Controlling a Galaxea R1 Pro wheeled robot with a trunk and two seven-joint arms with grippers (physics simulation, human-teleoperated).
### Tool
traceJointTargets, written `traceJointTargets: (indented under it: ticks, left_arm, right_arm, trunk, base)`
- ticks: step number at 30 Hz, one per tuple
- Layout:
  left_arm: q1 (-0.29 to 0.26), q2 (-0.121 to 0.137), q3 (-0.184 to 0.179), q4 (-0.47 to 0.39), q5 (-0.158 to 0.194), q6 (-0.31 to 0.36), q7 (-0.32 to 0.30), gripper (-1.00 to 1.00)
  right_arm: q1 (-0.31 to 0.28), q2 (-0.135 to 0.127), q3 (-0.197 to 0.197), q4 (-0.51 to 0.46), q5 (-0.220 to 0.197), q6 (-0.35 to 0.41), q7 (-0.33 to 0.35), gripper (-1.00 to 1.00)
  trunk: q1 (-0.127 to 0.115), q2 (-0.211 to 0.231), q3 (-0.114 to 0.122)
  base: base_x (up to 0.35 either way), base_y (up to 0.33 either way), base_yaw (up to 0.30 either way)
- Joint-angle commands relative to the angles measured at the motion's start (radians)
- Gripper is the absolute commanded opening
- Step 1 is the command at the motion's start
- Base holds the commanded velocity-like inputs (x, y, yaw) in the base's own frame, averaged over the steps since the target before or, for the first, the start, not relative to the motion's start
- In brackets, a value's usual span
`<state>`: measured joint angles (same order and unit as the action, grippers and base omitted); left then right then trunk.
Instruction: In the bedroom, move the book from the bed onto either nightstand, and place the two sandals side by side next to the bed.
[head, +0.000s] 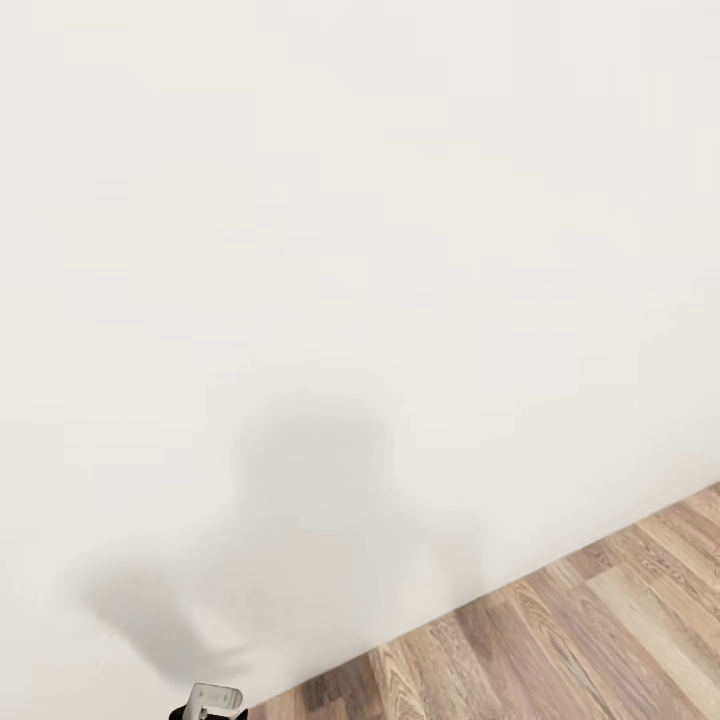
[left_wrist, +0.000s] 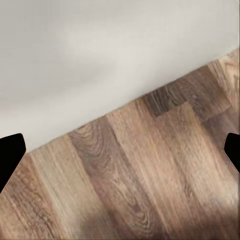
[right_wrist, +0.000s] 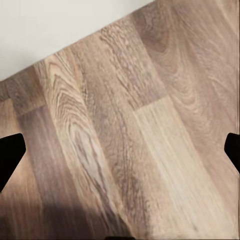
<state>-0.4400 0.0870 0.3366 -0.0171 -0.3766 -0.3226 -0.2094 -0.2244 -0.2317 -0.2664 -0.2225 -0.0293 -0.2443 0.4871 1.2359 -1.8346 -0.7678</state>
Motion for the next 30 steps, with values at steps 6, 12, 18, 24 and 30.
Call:
traceJointTargets:
  ticks: [6, 12, 18, 24, 30]
  left_arm:
    - [0.003, 0.000, 0.008, 0.000, -0.007, -0.003, -0.004, 1.00]
    - [0.004, 0.000, 0.008, 0.000, -0.007, -0.003, -0.004, 1.00]
    - [0.004, 0.000, 0.008, 0.000, -0.007, -0.003, -0.004, 1.00]
    - [0.006, 0.000, 0.008, 0.000, -0.007, -0.003, -0.004, 1.00]
    - [0.006, 0.000, 0.008, 0.000, -0.007, -0.003, -0.004, 1.00]
  right_arm:
    - [-0.001, 0.000, -0.004, 0.002, -0.003, -0.001, 0.007, 1.00]
    - [-0.001, 0.000, -0.004, 0.002, -0.003, -0.001, 0.007, 1.00]
    - [-0.001, 0.000, -0.004, 0.002, -0.003, -0.001, 0.007, 1.00]
    - [-0.001, 0.000, -0.004, 0.002, -0.003, -0.001, 0.007, 1.00]
    - [-0.001, 0.000, -0.004, 0.002, -0.003, -0.001, 0.007, 1.00]
  trunk:
    - [0.000, 0.000, -0.001]
    - [0.000, 0.000, -0.001]
    - [0.000, 0.000, -0.001]
    - [0.000, 0.000, -0.001]
    - [0.000, 0.000, -0.001]
  base:
    - [0.000, 0.000, -0.284]
    - [0.000, 0.000, -0.284]
    - [0.000, 0.000, -0.284]
    - [0.000, 0.000, -0.284]
    - [0.000, 0.000, -0.284]
